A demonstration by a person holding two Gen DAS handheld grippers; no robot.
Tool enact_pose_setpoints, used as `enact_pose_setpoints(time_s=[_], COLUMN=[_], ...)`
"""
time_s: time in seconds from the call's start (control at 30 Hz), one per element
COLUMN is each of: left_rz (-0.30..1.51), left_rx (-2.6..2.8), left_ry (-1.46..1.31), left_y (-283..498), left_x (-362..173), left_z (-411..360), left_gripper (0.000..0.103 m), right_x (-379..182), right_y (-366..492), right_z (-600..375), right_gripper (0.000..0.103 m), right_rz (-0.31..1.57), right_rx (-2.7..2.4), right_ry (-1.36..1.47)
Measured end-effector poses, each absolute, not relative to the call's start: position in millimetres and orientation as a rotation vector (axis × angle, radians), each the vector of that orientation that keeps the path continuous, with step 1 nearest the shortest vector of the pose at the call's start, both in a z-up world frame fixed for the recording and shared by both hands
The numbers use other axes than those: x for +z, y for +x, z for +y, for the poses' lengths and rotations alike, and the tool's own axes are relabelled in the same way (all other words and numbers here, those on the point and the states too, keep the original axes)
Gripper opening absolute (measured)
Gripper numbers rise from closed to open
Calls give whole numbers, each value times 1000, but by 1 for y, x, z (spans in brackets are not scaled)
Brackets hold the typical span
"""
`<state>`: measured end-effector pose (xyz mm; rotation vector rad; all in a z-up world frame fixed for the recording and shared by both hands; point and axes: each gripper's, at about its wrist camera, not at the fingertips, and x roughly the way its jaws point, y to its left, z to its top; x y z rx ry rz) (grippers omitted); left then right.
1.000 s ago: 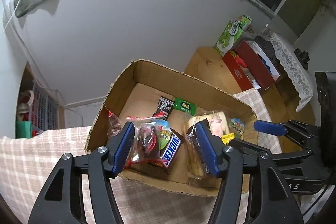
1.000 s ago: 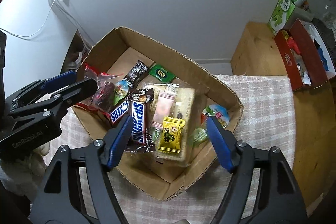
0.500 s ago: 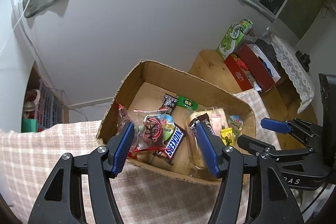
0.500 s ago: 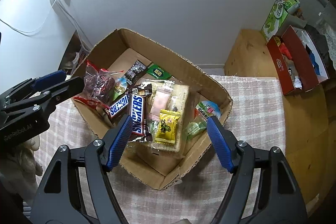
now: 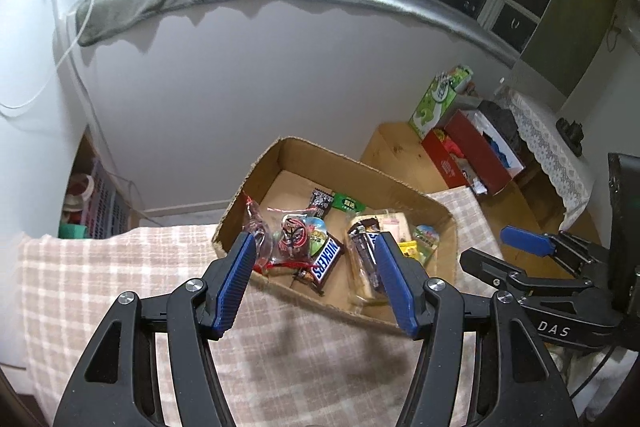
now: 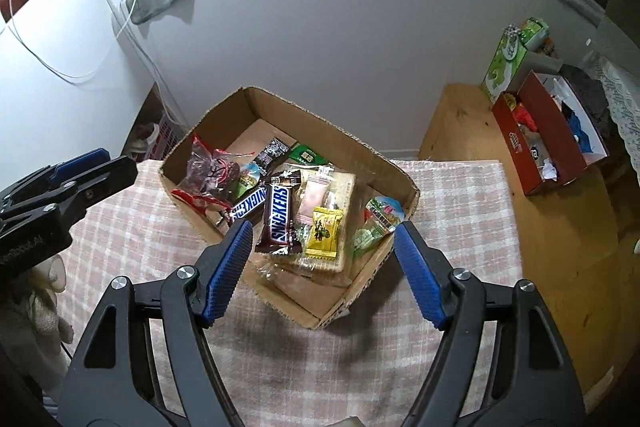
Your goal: Organize snacks
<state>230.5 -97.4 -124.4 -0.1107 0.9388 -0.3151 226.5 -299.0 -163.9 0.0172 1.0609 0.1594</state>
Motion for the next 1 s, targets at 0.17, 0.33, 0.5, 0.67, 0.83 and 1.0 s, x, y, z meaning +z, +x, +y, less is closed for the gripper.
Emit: enact_pose_setpoints(time_s=[0.17, 0.33, 0.5, 0.67, 0.83, 1.0], left_rz=[901, 877, 881, 871, 867, 861], left_rx=[-298, -265, -252, -250, -250, -243], left_ry=[-83, -55, -66, -84, -95, -88], left_y=[210, 189, 178, 171, 166, 164], left_x=[-109, -98, -92, -85, -81, -76], left_z=[-98, -95, -91, -87, -84, -85], left_gripper=[70, 70, 71, 71, 71, 71], right_x=[-150, -137, -126, -121, -121, -117], right_y=[209, 190, 178, 174, 173, 169], right_z=[-302, -305, -301, -300, -300, -301], right_gripper=[85, 86, 91, 91, 91, 91], right_rz=[1027, 998, 975, 966, 964, 957], right_rx=[144, 126, 113, 106, 105, 102], right_ry=[28, 35, -6, -19, -18, -15])
